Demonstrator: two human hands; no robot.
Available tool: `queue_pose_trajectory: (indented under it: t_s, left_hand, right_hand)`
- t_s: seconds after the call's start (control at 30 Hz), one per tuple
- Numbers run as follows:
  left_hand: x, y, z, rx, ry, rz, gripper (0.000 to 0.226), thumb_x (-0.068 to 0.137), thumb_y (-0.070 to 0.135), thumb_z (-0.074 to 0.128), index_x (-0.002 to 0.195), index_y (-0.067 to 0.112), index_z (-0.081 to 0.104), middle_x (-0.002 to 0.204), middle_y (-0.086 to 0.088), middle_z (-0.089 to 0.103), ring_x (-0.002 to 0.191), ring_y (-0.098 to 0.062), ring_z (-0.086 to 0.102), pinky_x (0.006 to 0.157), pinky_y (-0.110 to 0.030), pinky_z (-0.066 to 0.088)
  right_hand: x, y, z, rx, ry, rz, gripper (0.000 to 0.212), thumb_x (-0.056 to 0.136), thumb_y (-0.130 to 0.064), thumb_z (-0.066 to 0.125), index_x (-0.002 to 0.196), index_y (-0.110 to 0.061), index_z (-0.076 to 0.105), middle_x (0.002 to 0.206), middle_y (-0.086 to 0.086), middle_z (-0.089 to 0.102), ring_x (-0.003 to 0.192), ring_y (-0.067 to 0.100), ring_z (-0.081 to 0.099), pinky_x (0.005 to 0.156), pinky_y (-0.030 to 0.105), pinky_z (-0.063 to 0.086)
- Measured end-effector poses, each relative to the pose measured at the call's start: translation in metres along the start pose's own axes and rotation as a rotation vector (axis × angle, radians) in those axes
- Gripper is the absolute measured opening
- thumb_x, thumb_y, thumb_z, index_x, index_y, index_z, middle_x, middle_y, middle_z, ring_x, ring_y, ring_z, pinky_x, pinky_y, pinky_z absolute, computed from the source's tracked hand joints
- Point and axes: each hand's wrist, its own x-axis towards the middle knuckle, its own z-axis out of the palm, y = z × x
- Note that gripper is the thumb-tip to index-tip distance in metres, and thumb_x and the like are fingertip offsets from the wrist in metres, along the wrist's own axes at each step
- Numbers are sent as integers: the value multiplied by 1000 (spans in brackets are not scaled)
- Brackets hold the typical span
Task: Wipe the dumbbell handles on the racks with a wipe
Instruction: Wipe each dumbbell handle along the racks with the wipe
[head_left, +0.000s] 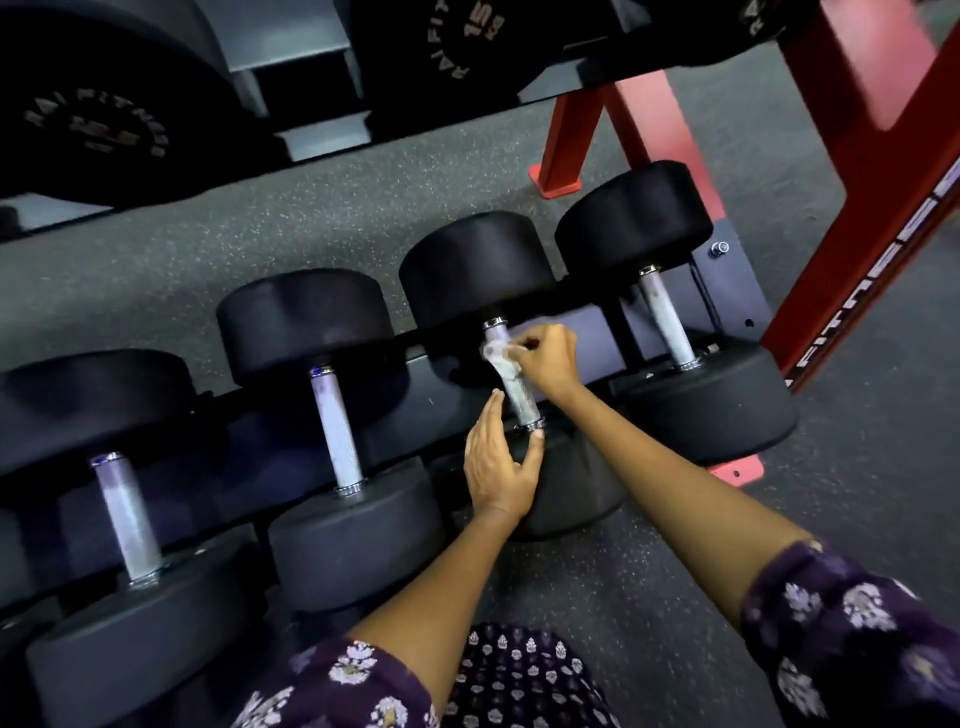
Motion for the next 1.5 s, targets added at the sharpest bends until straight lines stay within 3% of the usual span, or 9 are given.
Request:
queue_pose_trajectory:
  t_s: [0.27,0.53,0.73,0.93,1.03,1.13,1.27,1.33,1.5]
  left_hand:
    - [1,1,0,18,17,4,70,84,53,41,133,5,53,134,-6,56,117,-24,57,98,-38,44]
    - [2,-4,3,47,16,16,64,85,49,41,127,6,62,130,-9,62,120,-27,58,105,-35,39]
    - [2,-5,5,41,5,9,67,85,51,39,130,5,60,133,-9,60,123,-27,56,106,-29,33]
    - [2,-6,5,32,34,48,60,86,46,43,125,5,64,127,-10,64,116,-27,61,102,-24,34]
    - [2,-4,5,25,25,36,61,86,48,42,126,7,63,129,-8,63,119,-25,59,103,-28,35]
    - [2,-4,4,14,14,30,64,86,50,41,130,8,60,133,-7,60,123,-24,56,105,-28,33]
    - [2,-5,4,1,31,42,66,85,49,41,133,7,57,136,-8,58,125,-24,54,106,-30,35]
    - [2,-5,4,4,42,55,66,85,49,42,134,7,55,138,-8,55,126,-25,53,107,-38,39]
    - [3,-9,8,108,81,103,68,88,50,40,141,9,47,148,-9,44,137,-26,40,117,-49,11]
  right_hand:
    - [21,-9,1,165,28,75,13,77,-3,67,86,5,72,87,19,71,76,10,58,51,0,34]
    - [-3,17,-14,-243,-230,62,13,76,-5,63,76,6,70,83,24,68,77,9,53,60,23,35]
    - [11,-2,-14,-76,-116,14,9,74,1,64,78,6,70,85,19,71,73,14,57,52,8,35]
    - [-7,27,-28,-294,-391,85,9,70,0,70,79,3,73,75,11,68,63,6,53,63,17,41]
    - [18,12,-23,-275,-296,47,11,74,-3,68,82,2,73,83,14,71,59,-5,56,56,11,42]
    - [30,-4,-16,-226,-169,20,14,76,-5,63,82,3,73,90,21,71,88,17,65,59,21,38]
    - [0,13,-20,-258,-237,4,16,76,3,57,79,5,72,86,20,71,84,15,62,57,6,37]
    - [-10,22,-22,-304,-320,12,14,76,4,58,79,6,72,86,20,71,83,20,64,69,17,50]
    - [2,2,-16,-254,-189,9,17,75,4,56,77,3,73,83,18,72,86,22,66,65,13,43]
